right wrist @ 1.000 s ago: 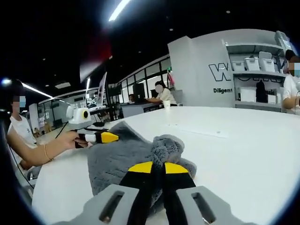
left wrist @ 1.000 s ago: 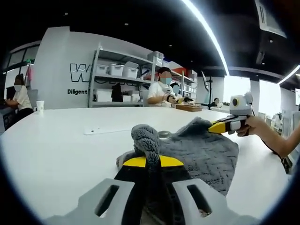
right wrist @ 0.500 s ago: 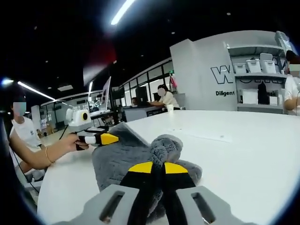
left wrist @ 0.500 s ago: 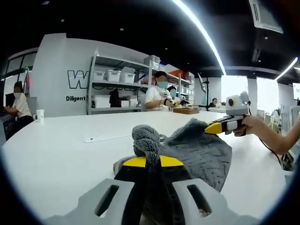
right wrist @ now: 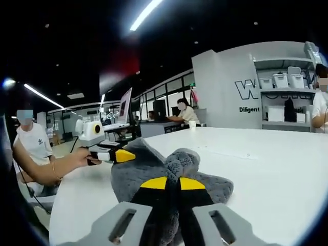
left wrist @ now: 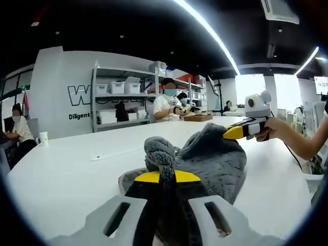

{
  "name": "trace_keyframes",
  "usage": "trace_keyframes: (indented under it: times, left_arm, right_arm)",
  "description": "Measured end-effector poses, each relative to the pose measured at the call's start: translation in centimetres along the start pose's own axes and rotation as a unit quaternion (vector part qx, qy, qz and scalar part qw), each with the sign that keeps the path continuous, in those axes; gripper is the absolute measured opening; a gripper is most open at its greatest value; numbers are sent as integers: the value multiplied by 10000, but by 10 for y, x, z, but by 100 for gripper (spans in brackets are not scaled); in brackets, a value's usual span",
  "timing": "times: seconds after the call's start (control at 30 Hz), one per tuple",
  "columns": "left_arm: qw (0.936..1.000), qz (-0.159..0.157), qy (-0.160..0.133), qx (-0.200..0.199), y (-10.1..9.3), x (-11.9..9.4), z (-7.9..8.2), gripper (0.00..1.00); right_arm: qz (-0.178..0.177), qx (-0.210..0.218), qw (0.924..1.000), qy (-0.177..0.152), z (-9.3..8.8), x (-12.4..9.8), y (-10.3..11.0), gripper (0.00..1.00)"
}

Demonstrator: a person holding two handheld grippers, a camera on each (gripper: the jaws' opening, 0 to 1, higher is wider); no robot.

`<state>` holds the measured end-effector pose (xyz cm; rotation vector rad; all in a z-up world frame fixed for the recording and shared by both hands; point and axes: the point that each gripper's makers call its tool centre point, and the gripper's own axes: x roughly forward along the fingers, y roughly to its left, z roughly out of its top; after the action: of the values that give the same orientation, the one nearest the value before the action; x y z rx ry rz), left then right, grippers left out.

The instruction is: Open the folded towel by lifting each exposed corner and separating the folded layers until the towel lies flat within the target outline without major curled edges

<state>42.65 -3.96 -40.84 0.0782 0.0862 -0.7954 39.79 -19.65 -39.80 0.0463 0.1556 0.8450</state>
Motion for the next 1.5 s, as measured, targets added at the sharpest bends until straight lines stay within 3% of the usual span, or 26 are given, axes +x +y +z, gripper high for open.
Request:
trace_keyframes:
  times: [0.5, 0.87, 1.5]
  left_arm:
    - [10000, -22, -29, -71, -11, -16, -6, 5]
    - [9996, 151, -181, -144, -13, -29, -9, 5]
    - [9989, 141, -302, -332, -33, -54, -18, 5]
  right_arm:
    - [17, -66, 10000, 48, -8, -15, 20, 0]
    - [-5, -25, 10000, -7, -10, -24, 28, 0]
    - [-13, -26, 10000, -67, -24, -42, 41, 0]
